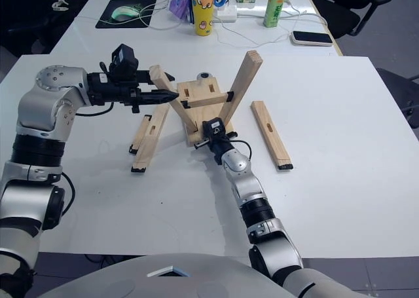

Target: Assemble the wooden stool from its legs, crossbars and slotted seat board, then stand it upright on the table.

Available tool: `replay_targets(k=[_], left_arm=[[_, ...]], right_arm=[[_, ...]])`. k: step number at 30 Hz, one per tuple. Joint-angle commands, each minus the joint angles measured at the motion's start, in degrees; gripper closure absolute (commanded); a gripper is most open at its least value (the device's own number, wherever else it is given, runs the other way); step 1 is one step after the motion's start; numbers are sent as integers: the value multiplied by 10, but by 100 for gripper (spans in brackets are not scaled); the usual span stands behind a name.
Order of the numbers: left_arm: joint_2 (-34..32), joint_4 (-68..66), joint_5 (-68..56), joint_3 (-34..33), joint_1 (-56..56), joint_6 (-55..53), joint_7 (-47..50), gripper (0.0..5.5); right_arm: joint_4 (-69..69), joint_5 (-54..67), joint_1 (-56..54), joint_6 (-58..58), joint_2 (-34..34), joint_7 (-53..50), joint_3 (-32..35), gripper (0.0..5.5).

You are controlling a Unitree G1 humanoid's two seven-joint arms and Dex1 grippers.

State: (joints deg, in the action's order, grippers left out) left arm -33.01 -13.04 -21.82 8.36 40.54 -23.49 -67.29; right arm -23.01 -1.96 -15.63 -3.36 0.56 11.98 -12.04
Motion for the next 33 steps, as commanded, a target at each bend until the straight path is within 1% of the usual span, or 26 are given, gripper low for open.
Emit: replay_targets(k=[1, 3, 4, 8, 10, 11, 13, 15, 17, 22, 24, 26, 28, 29, 30, 31, 32, 33], left_arm=[[12, -11, 0, 8, -60, -17, -5, 343], [9, -2, -7, -2, -64, -22, -1, 343], [6, 0, -6, -5, -65, -23, 1, 306], [-34, 24, -17, -25, -86, -50, -17, 247], [-54, 41, -26, -47, -109, -58, -21, 217], [-59, 49, -32, -58, -116, -61, -20, 213], [-61, 74, -72, -103, -121, -83, -12, 213], [-42, 98, -148, -172, -98, -128, 23, 213], [-2, 105, -220, -232, -49, -152, 84, 244], [136, 105, -313, -303, 93, -88, 261, 337], [160, 93, -350, -339, 152, -60, 314, 373], [170, 88, -375, -352, 174, -53, 333, 404], [179, 88, -363, -318, 149, -73, 328, 433], [188, 85, -340, -273, 110, -97, 324, 453], [177, 89, -272, -162, 46, -119, 305, 466], [151, 92, -195, -37, -17, -138, 291, 482], [117, 83, -108, 84, -82, -155, 303, 499], [98, 73, -63, 139, -136, -164, 318, 510]], right_arm=[[-61, -32, 39, -89, -15, -4, -20, 550], [-65, -25, 39, -92, -12, -2, -14, 550], [-68, -30, 39, -89, -14, -7, -15, 550], [-81, -31, 46, -67, -19, -15, -6, 550], [-85, -29, 42, -67, -19, -13, -6, 550], [-88, -29, 40, -66, -19, -11, -6, 550], [-99, -27, 36, -65, -19, -7, -5, 550], [-105, -26, 34, -63, -20, -4, -5, 550], [-109, -25, 35, -60, -21, -2, -2, 550], [-121, -25, 34, -53, -21, 3, 0, 550], [-123, -26, 34, -49, -20, 4, -2, 550], [-123, -28, 37, -46, -18, 4, -4, 550], [-122, -28, 39, -44, -15, 4, -6, 550], [-122, -28, 40, -43, -14, 4, -7, 550], [-122, -29, 41, -43, -13, 4, -8, 550], [-123, -29, 40, -42, -12, 4, -10, 550], [-123, -30, 40, -42, -11, 4, -12, 550], [-124, -31, 38, -42, -9, 5, -14, 550]])
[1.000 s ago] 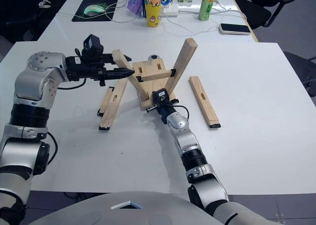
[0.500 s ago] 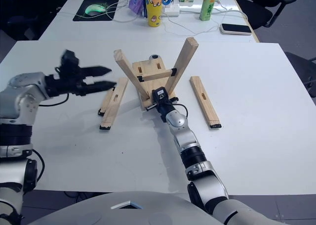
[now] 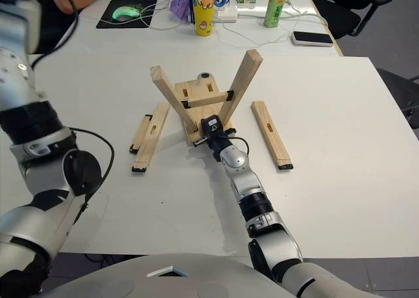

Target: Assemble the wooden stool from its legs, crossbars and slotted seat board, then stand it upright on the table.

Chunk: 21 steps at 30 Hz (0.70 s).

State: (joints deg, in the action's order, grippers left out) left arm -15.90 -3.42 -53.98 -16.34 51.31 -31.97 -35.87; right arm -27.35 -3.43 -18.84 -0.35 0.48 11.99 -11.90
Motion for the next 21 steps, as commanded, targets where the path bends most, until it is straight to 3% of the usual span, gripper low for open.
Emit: replay_targets(k=[1, 4, 11, 17, 21], left_arm=[[-89, -23, 282, 411, -288, -78, 8, 526], [-60, -35, 302, 355, -301, -39, 55, 547], [56, 11, 220, 134, -105, 113, 184, 547], [10, 133, 73, -17, 49, 122, 210, 547], [-6, 166, -50, -55, 111, 82, 225, 547]], right_arm=[[-82, -18, 69, -70, -7, 6, -18, 550], [-77, -17, 71, -73, -6, 4, -15, 550], [-83, -11, 75, -74, -8, -1, -4, 550], [-81, -9, 80, -70, -14, -2, 1, 550], [-85, -10, 82, -64, -19, -1, 4, 550]])
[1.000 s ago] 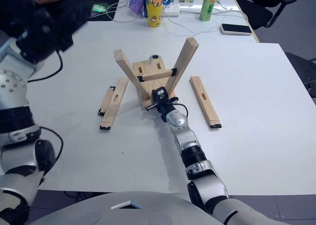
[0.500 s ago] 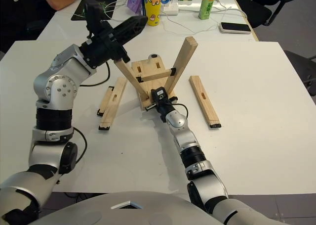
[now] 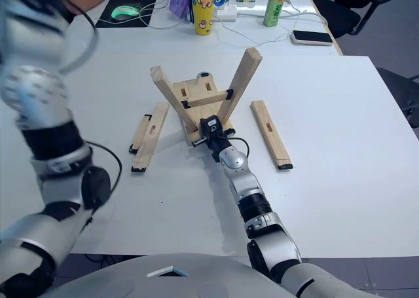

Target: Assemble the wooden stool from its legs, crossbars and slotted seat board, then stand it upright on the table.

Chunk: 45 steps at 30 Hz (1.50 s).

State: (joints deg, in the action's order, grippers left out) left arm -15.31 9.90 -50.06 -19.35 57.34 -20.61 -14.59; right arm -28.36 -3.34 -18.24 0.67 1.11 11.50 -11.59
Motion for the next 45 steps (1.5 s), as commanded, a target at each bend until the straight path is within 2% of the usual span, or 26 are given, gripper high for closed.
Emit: replay_targets(k=[1, 2, 3, 4, 5, 6, 7, 8, 9, 11, 14, 16, 19, 23, 28, 32, 36, 38, 41, 45], left_arm=[[-11, 41, -115, -22, 42, -50, 15, 547], [-8, 47, -133, -5, 12, -79, 14, 547], [-11, 47, -130, 41, -47, -131, 9, 547], [-31, 35, -87, 142, -142, -186, -13, 547], [-74, 9, -25, 272, -242, -252, -24, 547], [-117, -31, 48, 389, -345, -273, -39, 547], [-156, -66, 112, 465, -424, -267, -50, 547], [-184, -95, 161, 501, -472, -251, -51, 547], [-196, -115, 192, 508, -491, -230, -54, 547], [-180, -110, 214, 464, -449, -193, -44, 547], [-95, -89, 189, 346, -302, -106, 0, 547], [-63, -61, 192, 308, -250, -64, 19, 547], [-25, -9, 216, 260, -236, -3, 56, 547], [-5, 80, 311, 221, -268, 73, 127, 547], [17, 164, 398, 191, -397, 67, 202, 547], [32, 170, 381, 217, -502, 1, 179, 547], [61, 173, 367, 238, -538, -28, 172, 547], [72, 186, 377, 241, -549, -26, 178, 547], [81, 197, 405, 244, -548, -8, 186, 547], [85, 194, 459, 236, -511, 21, 208, 547]], right_arm=[[-75, -11, 76, -73, -27, 4, 1, 550], [-76, -11, 77, -72, -27, 5, 1, 550], [-75, -12, 76, -73, -28, 5, 0, 550], [-72, -13, 75, -74, -28, 6, -2, 550], [-67, -13, 73, -76, -27, 7, -4, 550], [-61, -13, 71, -78, -26, 9, -5, 550], [-55, -13, 68, -80, -25, 11, -7, 550], [-50, -13, 66, -81, -24, 12, -8, 550], [-43, -12, 64, -83, -24, 10, -7, 550], [-39, -11, 63, -83, -23, 8, -5, 550], [-41, -6, 66, -84, -21, 8, -2, 550], [-42, -6, 71, -83, -21, 8, -2, 550], [-48, -2, 72, -66, -18, 8, 1, 550], [-28, 8, 65, -27, -9, -4, 15, 550], [95, 61, 98, 71, -1, 25, 39, 550], [327, 110, 166, -19, -41, 93, 3, 550], [448, 131, 242, -74, -108, 139, -5, 550], [473, 146, 277, -71, -117, 122, 44, 550], [490, 100, 255, -43, -98, -9, 155, 550], [464, 93, 146, -74, -78, -101, 203, 550]])
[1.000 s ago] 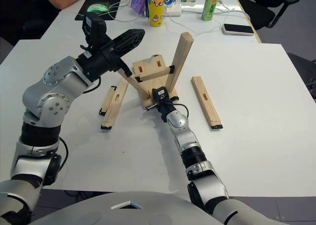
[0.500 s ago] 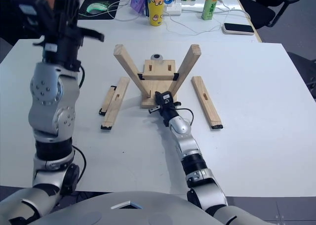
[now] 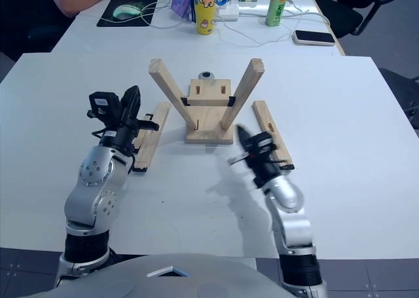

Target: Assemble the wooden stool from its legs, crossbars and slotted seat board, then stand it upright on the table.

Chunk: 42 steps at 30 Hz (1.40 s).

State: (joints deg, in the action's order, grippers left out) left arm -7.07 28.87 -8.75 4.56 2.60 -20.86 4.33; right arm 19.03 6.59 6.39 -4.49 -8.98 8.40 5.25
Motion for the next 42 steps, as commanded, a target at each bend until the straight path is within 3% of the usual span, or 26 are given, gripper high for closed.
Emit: replay_targets(k=[1, 6, 7, 10, 11, 23, 27, 32, 36, 39, 42], left_arm=[[4, 3, 58, -5, 47, 29, 24, 547], [12, -27, 79, -18, 94, 25, 29, 547], [16, -35, 67, 3, 100, 18, 5, 547], [16, -43, 67, 129, 113, -9, -86, 547], [12, -44, 82, 144, 113, -15, -89, 547], [-40, -72, 138, -18, 74, -50, -38, 547], [-87, -87, 61, 13, 66, -50, -192, 547], [-222, -137, 4, 18, 80, 23, -425, 547], [-285, -162, -25, 51, 108, 8, -554, 547], [-290, -198, 3, 106, 137, 9, -599, 547], [-273, -234, 49, 135, 152, 18, -571, 547]], right_arm=[[-19, -4, -123, -27, 28, -83, 39, 550], [-41, -11, -203, -43, 39, -118, 40, 550], [-41, -8, -208, -44, 37, -107, 31, 550], [-43, -32, -213, -59, 8, -4, -89, 550], [-48, -33, -204, -80, 8, 6, -107, 550], [-137, -15, -144, -119, -37, 16, -27, 550], [-277, -7, -231, -67, -64, 66, -15, 550], [-475, 9, -361, 27, -69, 160, -18, 550], [-619, 23, -445, 65, -74, 291, -30, 550], [-708, 32, -494, 98, -74, 407, -32, 550], [-749, 40, -515, 114, -63, 480, -34, 550]])
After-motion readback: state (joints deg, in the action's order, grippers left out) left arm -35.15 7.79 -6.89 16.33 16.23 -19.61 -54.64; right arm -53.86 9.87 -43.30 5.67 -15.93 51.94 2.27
